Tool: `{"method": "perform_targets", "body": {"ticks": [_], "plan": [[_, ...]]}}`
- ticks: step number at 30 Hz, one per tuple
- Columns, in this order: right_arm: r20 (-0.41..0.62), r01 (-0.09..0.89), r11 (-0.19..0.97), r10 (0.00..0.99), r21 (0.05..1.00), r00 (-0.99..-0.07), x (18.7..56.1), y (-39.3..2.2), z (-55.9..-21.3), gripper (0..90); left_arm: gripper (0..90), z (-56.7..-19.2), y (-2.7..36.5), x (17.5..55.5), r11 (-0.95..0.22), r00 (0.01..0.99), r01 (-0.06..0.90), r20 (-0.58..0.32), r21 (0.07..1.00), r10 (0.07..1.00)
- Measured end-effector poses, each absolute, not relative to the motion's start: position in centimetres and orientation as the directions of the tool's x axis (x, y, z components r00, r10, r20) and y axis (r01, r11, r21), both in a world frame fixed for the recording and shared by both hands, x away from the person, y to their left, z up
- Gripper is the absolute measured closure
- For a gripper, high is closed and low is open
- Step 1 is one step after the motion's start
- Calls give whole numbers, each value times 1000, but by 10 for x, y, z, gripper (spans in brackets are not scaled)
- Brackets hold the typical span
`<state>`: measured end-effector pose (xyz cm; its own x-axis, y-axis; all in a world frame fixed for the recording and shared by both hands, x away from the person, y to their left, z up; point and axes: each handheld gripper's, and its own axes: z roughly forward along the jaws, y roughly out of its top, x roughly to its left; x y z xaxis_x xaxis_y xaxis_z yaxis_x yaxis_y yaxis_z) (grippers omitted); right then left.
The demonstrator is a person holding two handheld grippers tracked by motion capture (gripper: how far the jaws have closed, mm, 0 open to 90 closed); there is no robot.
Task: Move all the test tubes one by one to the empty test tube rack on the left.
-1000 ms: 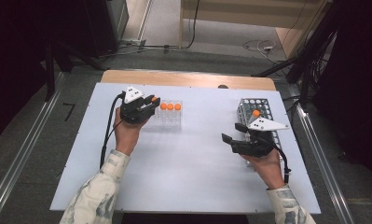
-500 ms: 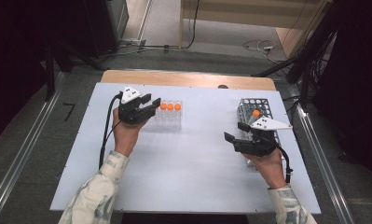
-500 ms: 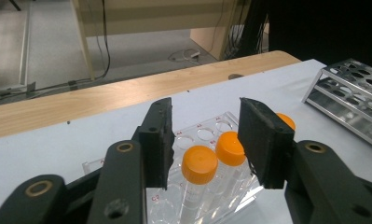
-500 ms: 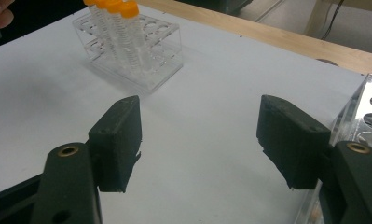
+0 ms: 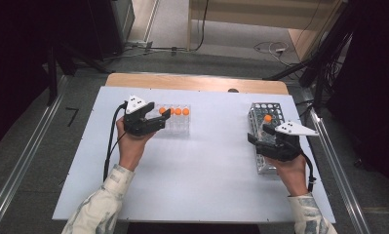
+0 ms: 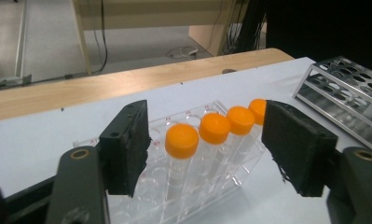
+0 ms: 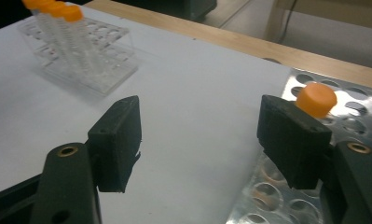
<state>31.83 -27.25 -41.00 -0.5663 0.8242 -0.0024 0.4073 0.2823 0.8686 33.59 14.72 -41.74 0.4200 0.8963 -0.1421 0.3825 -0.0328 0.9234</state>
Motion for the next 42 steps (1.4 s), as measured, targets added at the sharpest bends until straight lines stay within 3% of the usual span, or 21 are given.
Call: {"method": "perform_targets", "body": {"ticks": [13,23,33,42], "plan": [[-50,464,273,898,843,-437,350,-295,-416,264,182,-423,149,320,-31,427,365,-138,930,894],[-50,506,290,899,812,-435,370,-298,-426,398,184,-423,150,318,-28,430,369,-143,929,891],[-47,548,327,885,770,-463,384,-294,-430,607,187,-424,151,318,-27,433,370,-147,929,889],[-45,564,345,878,750,-477,387,-291,-431,697,177,-424,151,317,-25,431,372,-149,928,890]]}}
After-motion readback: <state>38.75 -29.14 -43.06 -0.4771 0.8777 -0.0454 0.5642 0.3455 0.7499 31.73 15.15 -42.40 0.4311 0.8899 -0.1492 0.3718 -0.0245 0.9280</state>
